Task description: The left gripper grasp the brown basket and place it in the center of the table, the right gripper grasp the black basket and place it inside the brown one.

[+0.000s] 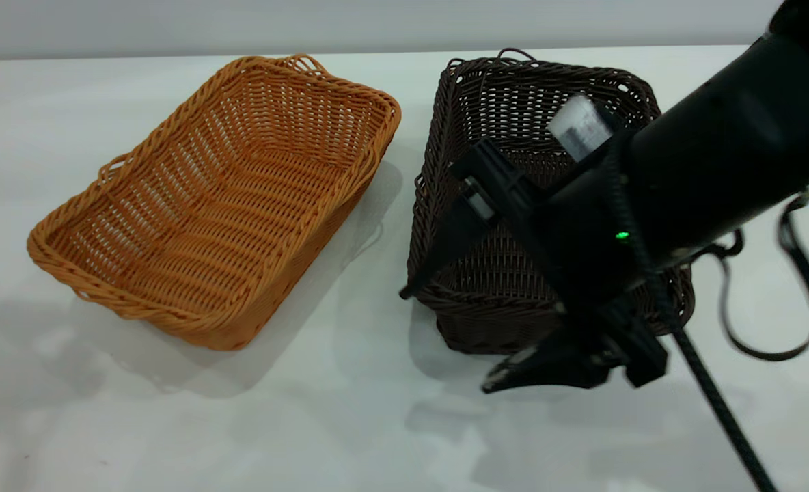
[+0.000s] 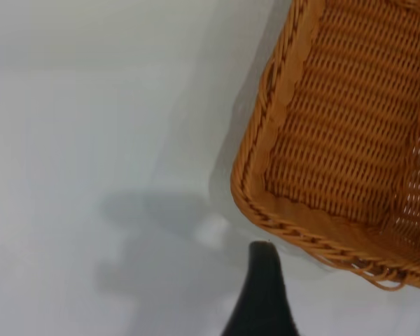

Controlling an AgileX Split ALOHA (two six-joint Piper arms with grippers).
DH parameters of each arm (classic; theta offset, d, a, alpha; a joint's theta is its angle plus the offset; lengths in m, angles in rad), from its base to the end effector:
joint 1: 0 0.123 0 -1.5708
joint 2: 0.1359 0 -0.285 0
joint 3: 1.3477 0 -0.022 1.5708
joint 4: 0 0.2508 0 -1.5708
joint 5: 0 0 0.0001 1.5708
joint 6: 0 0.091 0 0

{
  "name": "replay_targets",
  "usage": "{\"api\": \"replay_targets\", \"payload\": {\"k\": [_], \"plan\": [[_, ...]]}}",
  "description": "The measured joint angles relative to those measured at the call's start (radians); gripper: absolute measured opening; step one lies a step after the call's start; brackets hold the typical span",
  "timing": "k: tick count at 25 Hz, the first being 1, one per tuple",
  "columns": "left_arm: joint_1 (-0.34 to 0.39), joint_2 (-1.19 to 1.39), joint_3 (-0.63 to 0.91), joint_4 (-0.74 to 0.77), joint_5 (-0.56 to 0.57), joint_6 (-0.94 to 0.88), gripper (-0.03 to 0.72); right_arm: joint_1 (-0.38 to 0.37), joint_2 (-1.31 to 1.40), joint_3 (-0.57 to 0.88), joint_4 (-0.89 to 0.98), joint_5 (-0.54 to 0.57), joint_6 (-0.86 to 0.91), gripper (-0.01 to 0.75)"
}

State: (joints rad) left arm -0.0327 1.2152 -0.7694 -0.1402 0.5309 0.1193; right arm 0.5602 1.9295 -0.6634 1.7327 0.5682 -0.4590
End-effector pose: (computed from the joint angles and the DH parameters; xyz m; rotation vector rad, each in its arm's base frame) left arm 0.2375 -0.0142 0.2634 0.0690 2.4547 -0.1021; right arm 0.2182 0.1940 0.0826 -0.8259 -2.6788 -1.0458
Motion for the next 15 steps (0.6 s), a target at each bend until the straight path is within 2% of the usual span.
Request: {"api": "replay_targets", "payload": {"k": [4, 11, 15], "plan": [[0.000, 0.000, 0.000, 0.000, 0.010, 0.000, 0.543, 0.000, 0.029, -0.038, 0.040, -0.033, 0.087, 0.594], [0.000, 0.002, 0.000, -0.001, 0.012, 0.000, 0.543, 0.007, 0.031, -0.044, 0.049, -0.268, 0.348, 0.594], [0.000, 0.031, -0.006, -0.002, 0.012, 0.000, 0.544, 0.008, 0.033, -0.044, 0.052, -0.330, 0.394, 0.594]]}}
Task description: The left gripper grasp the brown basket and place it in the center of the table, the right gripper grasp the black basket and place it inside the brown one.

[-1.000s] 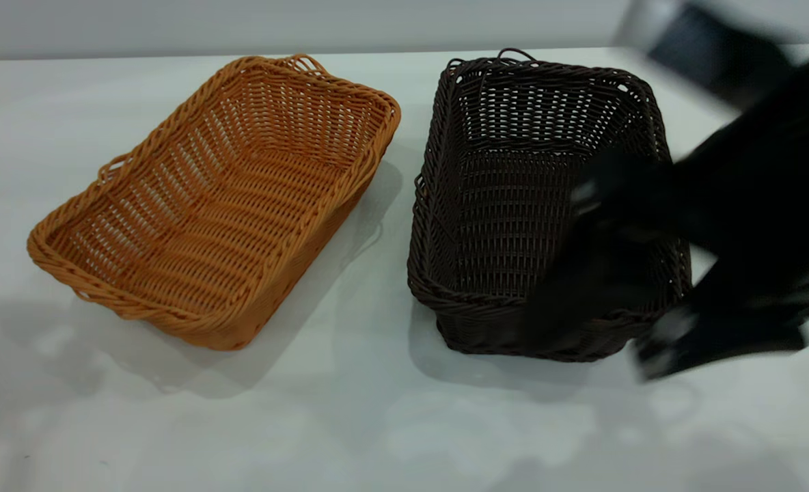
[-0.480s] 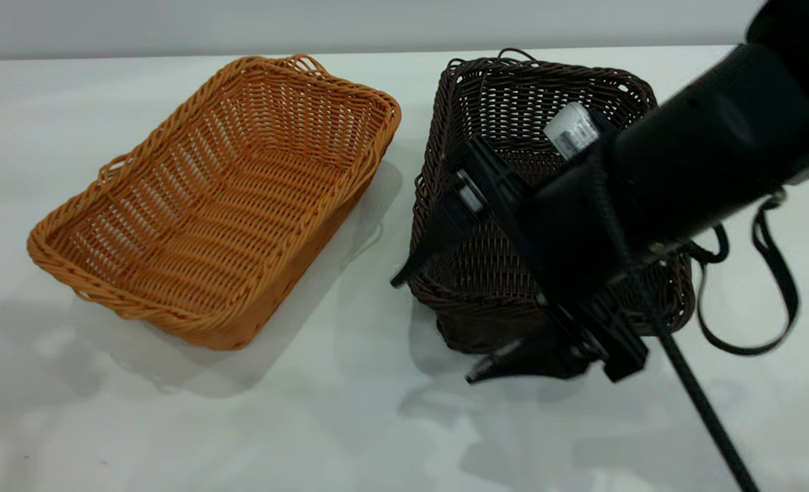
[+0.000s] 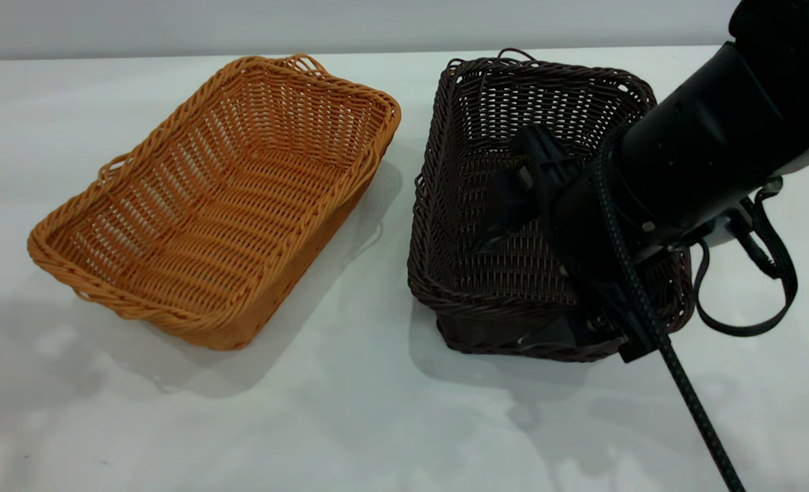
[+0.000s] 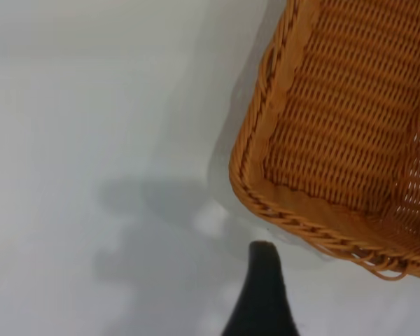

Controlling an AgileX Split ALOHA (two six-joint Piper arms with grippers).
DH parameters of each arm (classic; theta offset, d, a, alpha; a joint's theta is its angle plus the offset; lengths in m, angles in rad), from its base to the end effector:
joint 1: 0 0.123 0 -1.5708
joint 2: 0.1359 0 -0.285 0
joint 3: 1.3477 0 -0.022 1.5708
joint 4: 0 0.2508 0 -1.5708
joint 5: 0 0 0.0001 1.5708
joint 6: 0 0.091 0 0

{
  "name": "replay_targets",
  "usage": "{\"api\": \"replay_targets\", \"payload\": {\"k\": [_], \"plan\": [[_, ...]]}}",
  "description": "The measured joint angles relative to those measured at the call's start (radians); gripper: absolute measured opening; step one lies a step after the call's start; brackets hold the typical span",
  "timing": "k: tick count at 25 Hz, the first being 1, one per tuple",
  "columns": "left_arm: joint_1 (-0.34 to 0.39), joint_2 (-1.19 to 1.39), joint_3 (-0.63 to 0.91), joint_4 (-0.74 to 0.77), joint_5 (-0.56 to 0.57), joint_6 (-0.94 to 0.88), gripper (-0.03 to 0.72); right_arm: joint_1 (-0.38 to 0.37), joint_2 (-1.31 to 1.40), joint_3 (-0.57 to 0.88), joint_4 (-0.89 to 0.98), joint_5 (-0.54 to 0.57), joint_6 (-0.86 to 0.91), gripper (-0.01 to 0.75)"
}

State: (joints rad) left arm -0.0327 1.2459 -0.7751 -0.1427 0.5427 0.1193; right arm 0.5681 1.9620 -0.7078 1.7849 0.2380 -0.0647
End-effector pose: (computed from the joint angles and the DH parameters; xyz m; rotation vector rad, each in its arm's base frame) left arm 0.2417 -0.0146 0.2571 0.0677 2.4913 -0.1066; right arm 0.2425 0.1797 0.0678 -1.5838 -2.5716 -0.7825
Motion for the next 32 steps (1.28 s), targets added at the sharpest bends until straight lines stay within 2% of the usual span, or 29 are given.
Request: {"api": "replay_targets", "payload": {"k": [8, 16, 22, 32], "plan": [[0.000, 0.134, -0.090, -0.043, 0.004, 0.018, 0.545, 0.042, 0.079, -0.022, 0.007, -0.043, 0.098, 0.583], [0.000, 0.202, -0.145, -0.046, 0.031, 0.030, 0.545, 0.051, 0.118, -0.045, 0.009, -0.175, 0.232, 0.554], [0.000, 0.324, -0.163, -0.049, -0.020, 0.061, 0.545, 0.051, 0.166, -0.100, 0.011, -0.224, 0.269, 0.553], [-0.001, 0.717, -0.445, -0.049, -0.088, 0.168, 0.545, 0.051, 0.186, -0.151, 0.011, -0.219, 0.259, 0.553]]}}
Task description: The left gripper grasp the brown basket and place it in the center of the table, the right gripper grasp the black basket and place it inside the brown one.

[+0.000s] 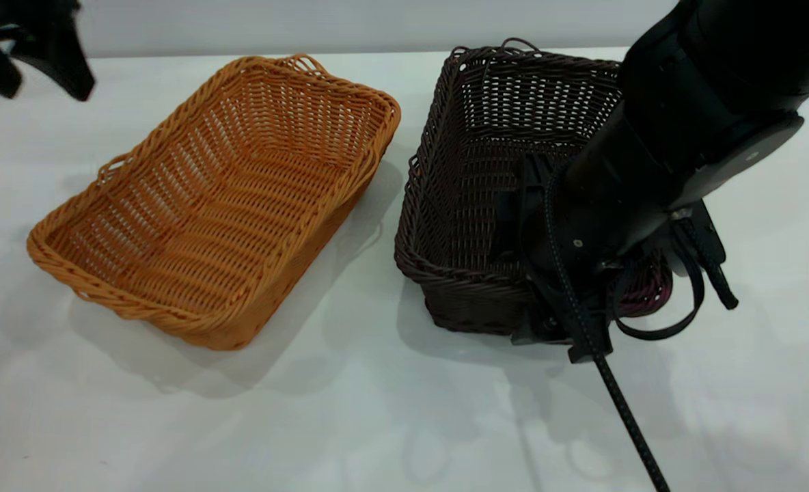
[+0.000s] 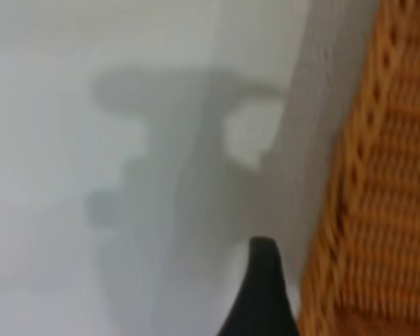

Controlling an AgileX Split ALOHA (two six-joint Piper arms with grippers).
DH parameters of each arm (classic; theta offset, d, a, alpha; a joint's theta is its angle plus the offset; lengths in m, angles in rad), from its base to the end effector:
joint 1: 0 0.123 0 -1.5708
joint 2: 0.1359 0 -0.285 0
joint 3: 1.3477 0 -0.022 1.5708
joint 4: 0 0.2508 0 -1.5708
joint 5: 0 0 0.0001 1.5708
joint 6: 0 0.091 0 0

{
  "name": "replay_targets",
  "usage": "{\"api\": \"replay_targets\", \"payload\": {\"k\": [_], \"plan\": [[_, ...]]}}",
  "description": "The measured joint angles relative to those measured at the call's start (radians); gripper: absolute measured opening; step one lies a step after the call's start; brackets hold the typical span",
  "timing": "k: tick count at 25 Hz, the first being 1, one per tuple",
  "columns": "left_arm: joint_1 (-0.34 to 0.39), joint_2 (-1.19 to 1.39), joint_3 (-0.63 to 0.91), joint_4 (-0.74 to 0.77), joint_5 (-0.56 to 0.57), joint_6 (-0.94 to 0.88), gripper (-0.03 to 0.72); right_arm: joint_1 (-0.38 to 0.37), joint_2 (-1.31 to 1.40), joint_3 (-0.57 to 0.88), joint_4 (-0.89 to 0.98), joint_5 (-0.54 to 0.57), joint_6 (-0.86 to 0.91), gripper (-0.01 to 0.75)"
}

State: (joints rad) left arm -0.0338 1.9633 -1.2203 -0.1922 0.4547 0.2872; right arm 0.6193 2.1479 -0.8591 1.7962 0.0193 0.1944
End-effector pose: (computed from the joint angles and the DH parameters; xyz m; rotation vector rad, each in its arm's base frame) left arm 0.3962 -0.0211 0.1526 0.2239 2.6606 -0.0866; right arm 0.2682 0.1934 0.0279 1.9023 2.3338 0.5564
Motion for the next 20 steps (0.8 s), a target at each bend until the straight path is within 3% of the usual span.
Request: {"api": "replay_targets", "payload": {"k": [8, 16, 20], "plan": [[-0.056, 0.207, -0.183, -0.002, 0.034, 0.013, 0.545, 0.000, 0.000, -0.001, 0.000, -0.013, -0.022, 0.532], [-0.072, 0.316, -0.196, -0.001, -0.010, 0.016, 0.545, 0.000, 0.000, -0.001, 0.000, -0.033, -0.035, 0.513], [-0.074, 0.348, -0.196, -0.001, -0.020, 0.016, 0.521, 0.000, 0.000, -0.001, 0.000, -0.056, -0.039, 0.442]]}}
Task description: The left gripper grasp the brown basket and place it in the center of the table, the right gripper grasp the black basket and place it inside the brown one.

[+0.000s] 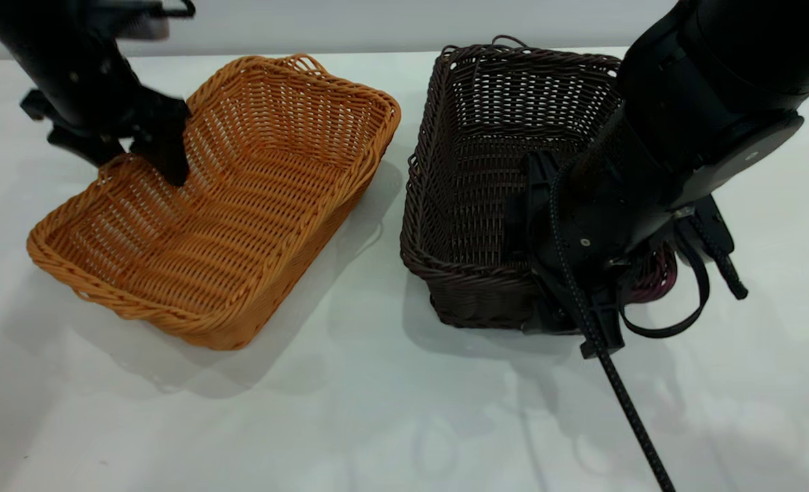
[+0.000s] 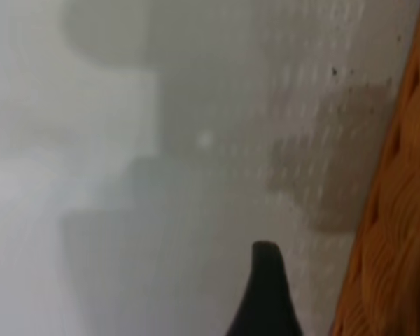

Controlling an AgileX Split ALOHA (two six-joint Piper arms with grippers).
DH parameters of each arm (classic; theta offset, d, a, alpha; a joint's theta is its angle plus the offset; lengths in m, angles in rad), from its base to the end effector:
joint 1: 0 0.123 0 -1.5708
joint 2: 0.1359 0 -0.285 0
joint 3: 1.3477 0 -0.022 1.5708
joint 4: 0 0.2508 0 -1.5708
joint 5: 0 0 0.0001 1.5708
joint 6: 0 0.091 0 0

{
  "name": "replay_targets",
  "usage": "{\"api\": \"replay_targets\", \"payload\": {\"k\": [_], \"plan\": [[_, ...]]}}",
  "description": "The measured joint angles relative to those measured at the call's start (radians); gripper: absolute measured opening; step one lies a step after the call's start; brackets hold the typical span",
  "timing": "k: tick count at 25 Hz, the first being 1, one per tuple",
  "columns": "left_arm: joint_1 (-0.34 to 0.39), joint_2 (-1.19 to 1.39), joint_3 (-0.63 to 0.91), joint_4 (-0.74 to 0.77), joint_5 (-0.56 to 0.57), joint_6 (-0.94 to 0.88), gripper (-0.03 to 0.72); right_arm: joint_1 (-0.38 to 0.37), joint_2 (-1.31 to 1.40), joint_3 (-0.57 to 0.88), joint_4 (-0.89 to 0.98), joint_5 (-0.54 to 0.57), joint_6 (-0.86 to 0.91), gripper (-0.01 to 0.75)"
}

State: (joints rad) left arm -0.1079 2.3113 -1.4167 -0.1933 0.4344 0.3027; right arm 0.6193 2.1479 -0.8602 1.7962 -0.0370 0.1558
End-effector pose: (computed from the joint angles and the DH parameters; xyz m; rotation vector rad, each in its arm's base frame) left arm 0.4348 -0.0545 0.0537 0.3475 2.7812 -0.1090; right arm 0.2705 0.1889 0.0277 1.8396 2.3233 0.5054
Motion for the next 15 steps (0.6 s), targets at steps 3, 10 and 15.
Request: {"api": "replay_targets", "payload": {"k": [3, 10, 15], "plan": [[0.000, 0.001, 0.000, 0.000, 0.000, 0.000, 0.447, 0.000, 0.000, 0.000, 0.000, -0.002, -0.001, 0.326], [-0.005, 0.001, 0.000, 0.007, 0.005, 0.004, 0.152, -0.026, -0.005, -0.001, 0.013, -0.015, 0.009, 0.084], [-0.007, 0.001, 0.000, 0.001, 0.001, 0.033, 0.078, -0.123, -0.070, 0.001, -0.057, -0.003, -0.071, 0.083]]}}
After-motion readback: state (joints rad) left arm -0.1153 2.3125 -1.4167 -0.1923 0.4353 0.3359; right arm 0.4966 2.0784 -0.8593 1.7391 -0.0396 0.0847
